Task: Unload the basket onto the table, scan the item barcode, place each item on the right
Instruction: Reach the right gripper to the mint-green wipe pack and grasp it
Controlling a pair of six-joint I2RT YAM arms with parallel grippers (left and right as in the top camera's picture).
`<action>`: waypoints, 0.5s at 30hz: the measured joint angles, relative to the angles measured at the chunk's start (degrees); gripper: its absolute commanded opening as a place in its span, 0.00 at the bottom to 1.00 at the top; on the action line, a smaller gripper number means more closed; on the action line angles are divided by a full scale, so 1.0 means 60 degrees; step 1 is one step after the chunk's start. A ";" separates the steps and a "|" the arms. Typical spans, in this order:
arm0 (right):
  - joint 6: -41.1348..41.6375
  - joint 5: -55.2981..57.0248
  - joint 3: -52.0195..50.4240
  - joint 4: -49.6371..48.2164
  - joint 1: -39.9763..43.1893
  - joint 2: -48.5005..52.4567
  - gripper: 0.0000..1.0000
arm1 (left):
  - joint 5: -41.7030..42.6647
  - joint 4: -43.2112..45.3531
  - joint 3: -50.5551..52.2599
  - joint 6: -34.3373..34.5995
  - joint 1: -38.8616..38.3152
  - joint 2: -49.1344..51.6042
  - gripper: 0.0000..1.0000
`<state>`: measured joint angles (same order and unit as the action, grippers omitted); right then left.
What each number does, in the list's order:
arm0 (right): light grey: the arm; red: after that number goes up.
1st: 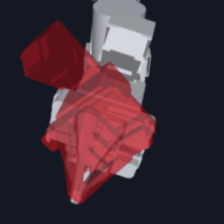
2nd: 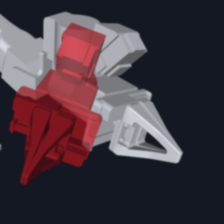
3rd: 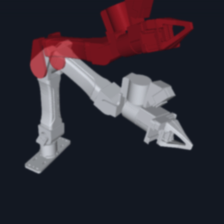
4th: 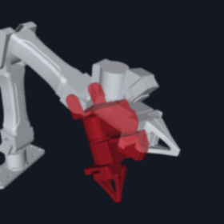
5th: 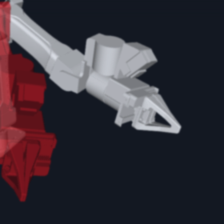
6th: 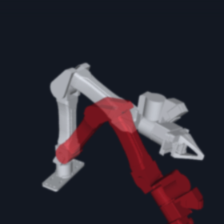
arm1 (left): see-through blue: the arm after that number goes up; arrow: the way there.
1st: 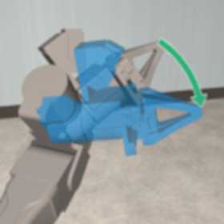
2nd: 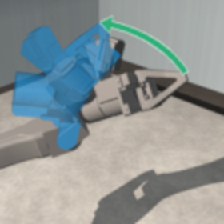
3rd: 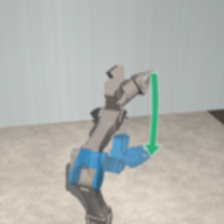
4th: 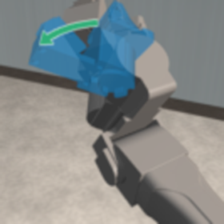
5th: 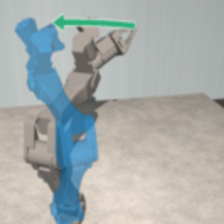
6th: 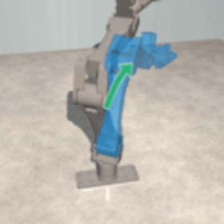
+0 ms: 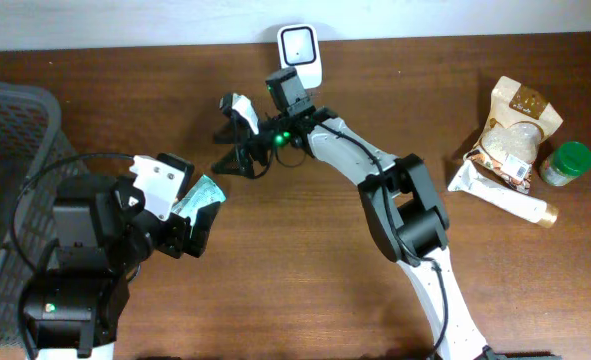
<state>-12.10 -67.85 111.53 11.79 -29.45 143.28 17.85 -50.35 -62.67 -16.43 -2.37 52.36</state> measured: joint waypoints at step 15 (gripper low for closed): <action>0.0736 -0.0885 0.0240 0.1883 -0.0415 0.0987 0.89 | 0.0000 -0.0004 0.0000 0.0000 0.0000 0.0000 0.99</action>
<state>-7.68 -73.17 112.97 23.09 -31.94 149.21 17.85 -50.37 -62.67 -16.43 -2.37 52.36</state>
